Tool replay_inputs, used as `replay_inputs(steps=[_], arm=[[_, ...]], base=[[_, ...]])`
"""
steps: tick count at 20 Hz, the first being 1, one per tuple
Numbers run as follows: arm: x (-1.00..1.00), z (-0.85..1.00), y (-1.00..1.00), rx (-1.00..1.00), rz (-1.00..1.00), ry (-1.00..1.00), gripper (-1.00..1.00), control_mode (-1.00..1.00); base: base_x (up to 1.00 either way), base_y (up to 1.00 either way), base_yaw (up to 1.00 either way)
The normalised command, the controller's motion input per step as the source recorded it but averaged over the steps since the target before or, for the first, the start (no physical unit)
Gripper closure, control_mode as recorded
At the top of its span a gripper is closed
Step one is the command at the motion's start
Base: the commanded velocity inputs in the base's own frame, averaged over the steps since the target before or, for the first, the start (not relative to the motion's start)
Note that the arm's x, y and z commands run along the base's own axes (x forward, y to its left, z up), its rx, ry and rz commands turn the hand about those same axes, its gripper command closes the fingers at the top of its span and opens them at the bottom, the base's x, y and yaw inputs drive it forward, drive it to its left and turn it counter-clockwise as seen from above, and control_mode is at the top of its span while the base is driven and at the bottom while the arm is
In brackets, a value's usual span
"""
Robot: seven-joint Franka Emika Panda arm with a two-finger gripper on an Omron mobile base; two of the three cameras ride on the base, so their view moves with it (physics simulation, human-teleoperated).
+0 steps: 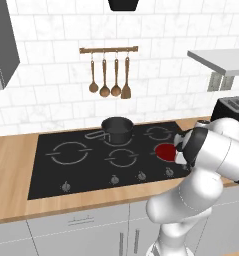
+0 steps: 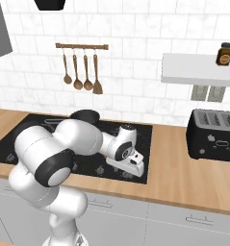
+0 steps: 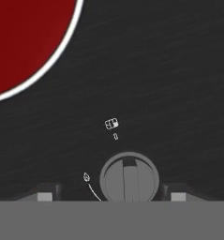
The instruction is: Turn off the front right burner of the stove.
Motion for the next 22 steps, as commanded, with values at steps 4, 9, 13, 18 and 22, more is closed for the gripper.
replay_inputs(steps=[4,9,13,18,22], arm=[[0.00,0.00,0.00,0.00,0.00,0.00,1.00,-1.00],[0.00,0.00,0.00,0.00,0.00,0.00,1.00,-1.00],[0.00,0.00,0.00,0.03,-0.15,0.02,1.00,-1.00],[-0.05,0.00,0.00,0.06,-0.38,0.08,1.00,-1.00],[-0.24,0.00,-0.01,0.11,-0.57,0.13,1.00,-1.00]], base=[[0.00,0.00,0.00],[0.00,0.00,0.00],[0.00,0.00,0.00],[0.00,0.00,0.00],[0.00,0.00,0.00]])
